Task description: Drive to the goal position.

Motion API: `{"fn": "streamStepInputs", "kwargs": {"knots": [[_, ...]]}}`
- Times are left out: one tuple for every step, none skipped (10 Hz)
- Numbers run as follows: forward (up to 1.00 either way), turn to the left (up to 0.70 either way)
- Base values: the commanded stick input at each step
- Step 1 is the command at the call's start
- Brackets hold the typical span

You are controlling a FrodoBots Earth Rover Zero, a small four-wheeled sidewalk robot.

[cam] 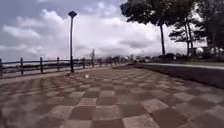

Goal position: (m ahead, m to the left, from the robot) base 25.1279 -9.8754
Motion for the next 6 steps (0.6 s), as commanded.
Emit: {"fn": "streamStepInputs", "kwargs": {"knots": [[0.85,0.00],[0.85,0.00],[0.85,0.00],[0.85,0.00],[0.85,0.00],[0.85,0.00]]}}
